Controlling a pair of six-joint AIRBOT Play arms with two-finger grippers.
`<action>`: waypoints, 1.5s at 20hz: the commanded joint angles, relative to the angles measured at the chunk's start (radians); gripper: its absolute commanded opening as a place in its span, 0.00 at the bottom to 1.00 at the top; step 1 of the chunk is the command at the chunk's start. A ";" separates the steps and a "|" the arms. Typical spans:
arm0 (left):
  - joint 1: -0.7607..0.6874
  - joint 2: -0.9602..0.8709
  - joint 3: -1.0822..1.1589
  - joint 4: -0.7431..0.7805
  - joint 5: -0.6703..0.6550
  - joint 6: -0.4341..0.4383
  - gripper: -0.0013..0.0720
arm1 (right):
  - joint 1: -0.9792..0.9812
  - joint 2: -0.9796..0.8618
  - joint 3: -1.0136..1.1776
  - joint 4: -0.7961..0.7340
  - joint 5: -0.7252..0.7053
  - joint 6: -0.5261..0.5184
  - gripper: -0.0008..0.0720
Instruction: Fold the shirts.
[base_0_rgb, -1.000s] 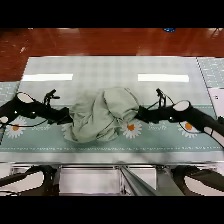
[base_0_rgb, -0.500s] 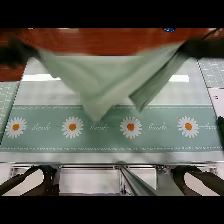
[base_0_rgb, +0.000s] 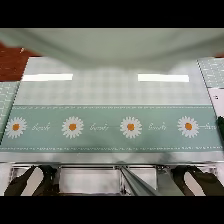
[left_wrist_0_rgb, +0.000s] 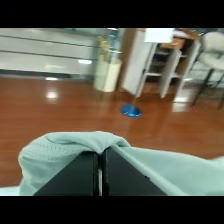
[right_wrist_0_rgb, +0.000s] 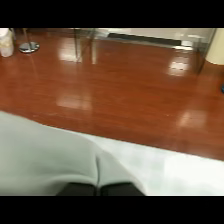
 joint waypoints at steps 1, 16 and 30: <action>-0.070 0.097 0.002 0.290 -0.068 -0.034 0.04 | -0.002 0.095 -0.022 -0.131 0.131 0.049 0.04; -0.324 -0.329 -0.769 0.294 0.233 -0.098 0.04 | 0.000 -0.149 -1.144 0.046 -0.452 0.045 0.04; -0.158 -0.747 -0.263 0.349 -0.193 -0.143 0.71 | -0.197 -0.680 -0.488 -0.122 -0.238 0.111 0.57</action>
